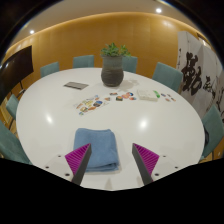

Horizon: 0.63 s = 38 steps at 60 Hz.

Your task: Fold towel

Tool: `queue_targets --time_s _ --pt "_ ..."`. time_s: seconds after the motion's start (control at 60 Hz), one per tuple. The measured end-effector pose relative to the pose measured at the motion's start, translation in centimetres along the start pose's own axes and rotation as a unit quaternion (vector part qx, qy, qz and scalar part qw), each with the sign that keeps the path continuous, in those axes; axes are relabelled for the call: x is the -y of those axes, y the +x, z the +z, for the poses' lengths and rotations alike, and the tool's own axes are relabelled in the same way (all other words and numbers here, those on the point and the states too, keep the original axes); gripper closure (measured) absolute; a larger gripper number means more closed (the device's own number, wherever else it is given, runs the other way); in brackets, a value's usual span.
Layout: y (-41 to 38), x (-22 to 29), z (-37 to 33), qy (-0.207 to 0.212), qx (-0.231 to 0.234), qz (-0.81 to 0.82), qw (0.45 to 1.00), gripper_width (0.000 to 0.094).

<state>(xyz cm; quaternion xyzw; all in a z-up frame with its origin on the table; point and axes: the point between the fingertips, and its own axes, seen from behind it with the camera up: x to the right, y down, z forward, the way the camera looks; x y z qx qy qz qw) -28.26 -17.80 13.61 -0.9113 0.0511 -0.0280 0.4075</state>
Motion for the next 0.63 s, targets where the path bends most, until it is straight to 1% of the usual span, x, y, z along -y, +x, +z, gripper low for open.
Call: queue_targets --time_s 0.167,0.333,0.483,0.633 --pt "-1.8 -0.5 -6.3 0.014 -0.024 0.001 1.000 0.0066" --pt "-2.9 -1.8 -10.8 0.019 -0.047 0.003 0.999 0.0065" --pt "-3.7 -2.6 -12.7 0.022 -0.055 0.009 0.998 0.0063" --pt "-4.9 -2.0 -13.6 0.030 -0.047 0.009 0.998 0.0065"
